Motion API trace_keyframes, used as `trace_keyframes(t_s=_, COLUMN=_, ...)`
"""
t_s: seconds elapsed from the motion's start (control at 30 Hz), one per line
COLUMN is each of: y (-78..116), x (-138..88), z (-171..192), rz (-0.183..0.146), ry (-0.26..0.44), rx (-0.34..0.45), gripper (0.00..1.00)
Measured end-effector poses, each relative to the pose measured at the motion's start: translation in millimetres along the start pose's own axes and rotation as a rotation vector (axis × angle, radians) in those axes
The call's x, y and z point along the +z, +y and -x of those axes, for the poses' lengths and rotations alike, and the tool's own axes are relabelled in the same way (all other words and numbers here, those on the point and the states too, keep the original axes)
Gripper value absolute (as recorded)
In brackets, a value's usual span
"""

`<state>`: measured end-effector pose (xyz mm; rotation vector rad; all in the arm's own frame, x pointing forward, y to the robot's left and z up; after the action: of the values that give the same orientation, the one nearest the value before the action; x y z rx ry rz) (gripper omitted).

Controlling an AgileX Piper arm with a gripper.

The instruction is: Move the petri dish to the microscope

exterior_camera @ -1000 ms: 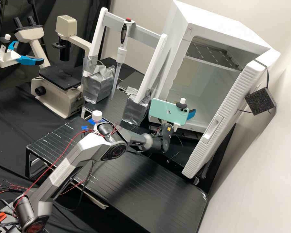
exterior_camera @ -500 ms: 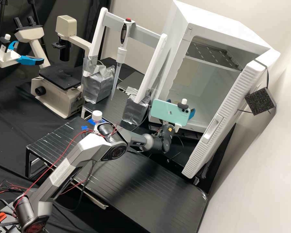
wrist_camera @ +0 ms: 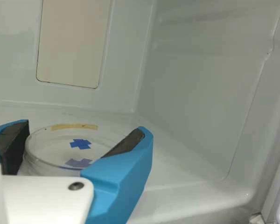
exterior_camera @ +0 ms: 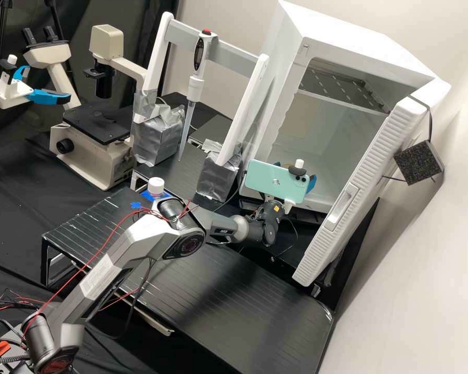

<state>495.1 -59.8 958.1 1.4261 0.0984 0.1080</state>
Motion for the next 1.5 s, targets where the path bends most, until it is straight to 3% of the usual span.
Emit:
trace_keyframes(t_s=0.47, y=4.3, x=7, z=4, rz=0.002, ry=-0.016, rx=0.007, gripper=0.0)
trace_keyframes(t_s=0.63, y=15.0, x=15, z=22, rz=-0.004, ry=-0.058, rx=0.017, gripper=0.0)
trace_keyframes(t_s=0.87, y=31.2, x=11, z=46, rz=-0.008, ry=-0.063, rx=0.044, gripper=0.0)
trace_keyframes(t_s=1.1, y=33.9, x=10, z=57, rz=-0.013, ry=-0.064, rx=0.048, gripper=0.0)
trace_keyframes(t_s=1.3, y=30.5, x=6, z=70, rz=-0.03, ry=-0.056, rx=0.041, gripper=0.0)
trace_keyframes(t_s=1.5, y=32.0, x=-1, z=108, rz=-0.065, ry=-0.013, rx=0.067, gripper=0.0)
